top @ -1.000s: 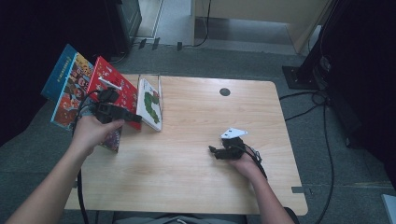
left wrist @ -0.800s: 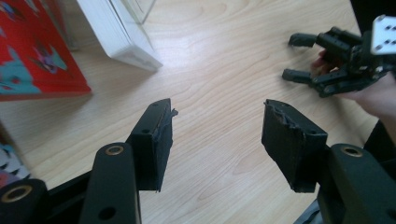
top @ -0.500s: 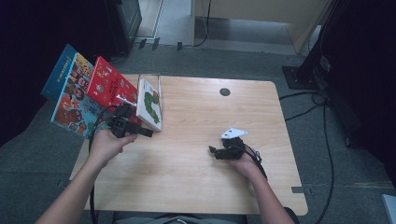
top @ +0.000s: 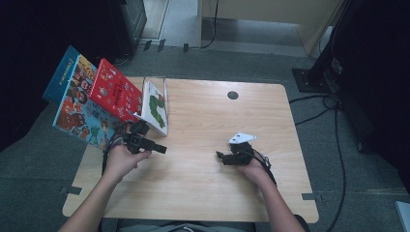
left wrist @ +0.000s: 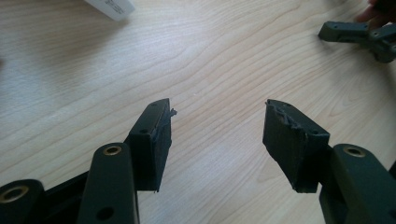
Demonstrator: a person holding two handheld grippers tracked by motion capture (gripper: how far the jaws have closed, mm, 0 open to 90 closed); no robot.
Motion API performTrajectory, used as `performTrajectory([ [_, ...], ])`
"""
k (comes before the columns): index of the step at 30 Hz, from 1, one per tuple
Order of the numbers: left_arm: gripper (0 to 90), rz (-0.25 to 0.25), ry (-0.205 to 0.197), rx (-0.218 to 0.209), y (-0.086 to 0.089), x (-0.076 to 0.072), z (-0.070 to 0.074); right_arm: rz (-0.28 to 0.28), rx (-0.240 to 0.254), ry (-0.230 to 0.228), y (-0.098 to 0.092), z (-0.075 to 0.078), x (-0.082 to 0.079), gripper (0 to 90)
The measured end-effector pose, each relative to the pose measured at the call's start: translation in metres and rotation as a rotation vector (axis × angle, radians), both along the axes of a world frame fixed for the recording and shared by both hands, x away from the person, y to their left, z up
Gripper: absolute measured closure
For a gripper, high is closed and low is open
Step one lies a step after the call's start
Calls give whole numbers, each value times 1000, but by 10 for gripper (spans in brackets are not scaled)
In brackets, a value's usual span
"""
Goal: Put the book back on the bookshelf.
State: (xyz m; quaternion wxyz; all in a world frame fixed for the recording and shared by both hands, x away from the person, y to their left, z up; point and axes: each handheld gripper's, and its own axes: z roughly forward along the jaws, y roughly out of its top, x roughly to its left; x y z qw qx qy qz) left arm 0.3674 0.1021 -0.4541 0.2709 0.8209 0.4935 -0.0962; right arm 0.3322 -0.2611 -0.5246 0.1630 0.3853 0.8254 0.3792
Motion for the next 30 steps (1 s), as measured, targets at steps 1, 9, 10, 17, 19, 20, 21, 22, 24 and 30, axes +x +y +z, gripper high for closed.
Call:
performTrajectory([
  [1,422,-5,-5,15,-2,-1,-2,0,0,0,0,0,0,267],
  [9,416,2,-7,-13,-6,-4,-19,0,-1,0,0,0,0,267],
  [10,416,5,-6,-21,-6,-4,-20,0,-1,0,0,0,0,267],
  [17,409,-3,-7,-32,-8,-7,-31,0,-2,-2,0,0,0,267],
  [19,407,-18,-6,-8,-10,-8,-34,1,-1,-2,0,0,0,266],
  [20,408,-18,-14,-10,-10,-9,-35,1,-1,-1,0,0,0,265],
  [21,408,-13,-15,-15,-9,-10,-35,2,-1,-1,0,0,0,263],
  [22,408,-10,-13,-21,-9,-10,-36,3,-2,-1,0,0,0,260],
  [24,408,-17,-18,-21,-9,-10,-36,6,-3,-2,0,0,0,256],
  [30,404,-18,-46,-23,-10,-13,-37,15,-3,3,1,0,0,235],
])
